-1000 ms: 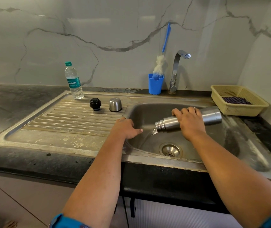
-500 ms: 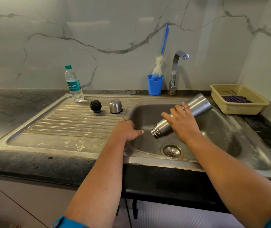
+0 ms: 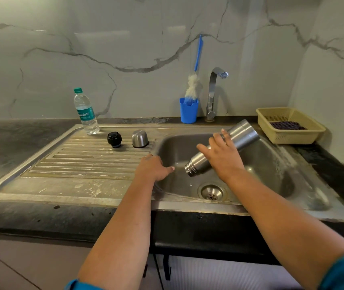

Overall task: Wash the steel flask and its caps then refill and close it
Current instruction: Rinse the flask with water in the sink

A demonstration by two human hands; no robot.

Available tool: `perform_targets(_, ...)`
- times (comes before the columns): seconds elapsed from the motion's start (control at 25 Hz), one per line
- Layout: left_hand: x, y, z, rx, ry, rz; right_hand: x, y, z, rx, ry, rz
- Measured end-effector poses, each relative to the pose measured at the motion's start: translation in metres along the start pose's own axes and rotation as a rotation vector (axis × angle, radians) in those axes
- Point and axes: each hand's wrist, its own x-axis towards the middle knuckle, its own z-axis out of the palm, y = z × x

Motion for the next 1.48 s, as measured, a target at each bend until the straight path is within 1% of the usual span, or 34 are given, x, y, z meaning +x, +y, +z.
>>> perform_targets(0.24,-0.002,0.000,0.001,-0.034,0.004,-0.013,-0.001,0.002,0.001,0.033,0.054,0.022)
perform_targets(0.52,-0.006,0.002,-0.001,-0.066,-0.010,-0.016,-0.002,0.002,0.003,0.140,0.053,0.078)
perform_targets(0.56,-0.009,0.003,-0.002,-0.118,0.032,0.009,-0.002,0.003,0.003,0.174,0.068,0.095)
perform_targets(0.68,-0.019,0.015,-0.009,-0.396,0.339,0.192,-0.004,0.007,0.001,0.244,0.167,0.117)
perform_targets(0.72,-0.022,0.020,-0.011,-0.456,0.374,0.250,-0.004,0.008,0.001,0.243,0.213,0.103)
perform_targets(0.76,-0.024,0.025,-0.012,-0.452,0.323,0.304,-0.004,0.008,0.001,0.236,0.256,0.075)
perform_targets(0.8,-0.027,0.032,-0.012,-0.378,0.218,0.345,-0.004,0.007,0.001,0.227,0.294,0.041)
perform_targets(0.84,-0.026,0.038,-0.009,-0.259,0.110,0.376,-0.003,0.005,0.000,0.220,0.314,0.007)
perform_targets(0.88,-0.024,0.044,-0.006,-0.151,0.041,0.404,-0.002,0.003,-0.002,0.215,0.317,-0.019)
perform_targets(0.96,-0.017,0.055,-0.003,-0.072,0.025,0.425,-0.002,0.002,-0.008,0.190,0.305,-0.043)
perform_targets(1.08,-0.008,0.063,-0.002,-0.124,0.084,0.422,-0.002,0.009,-0.013,0.166,0.315,-0.045)
perform_targets(1.16,-0.003,0.059,-0.003,-0.230,0.040,0.376,0.000,0.020,-0.017,0.183,0.334,0.026)
perform_targets(1.24,-0.001,0.050,-0.004,-0.449,-0.017,0.309,0.007,0.033,-0.027,0.228,0.373,0.144)
perform_targets(1.32,0.002,0.042,-0.005,-0.772,-0.043,0.220,0.021,0.049,-0.044,0.342,0.427,0.244)
perform_targets(1.4,0.007,0.041,-0.015,-1.123,-0.099,0.135,0.044,0.065,-0.064,0.468,0.489,0.302)
perform_targets(1.44,0.011,0.043,-0.023,-1.281,-0.139,0.107,0.060,0.071,-0.072,0.543,0.486,0.316)
perform_targets(1.48,0.016,0.045,-0.031,-1.435,-0.192,0.095,0.078,0.075,-0.075,0.629,0.434,0.321)
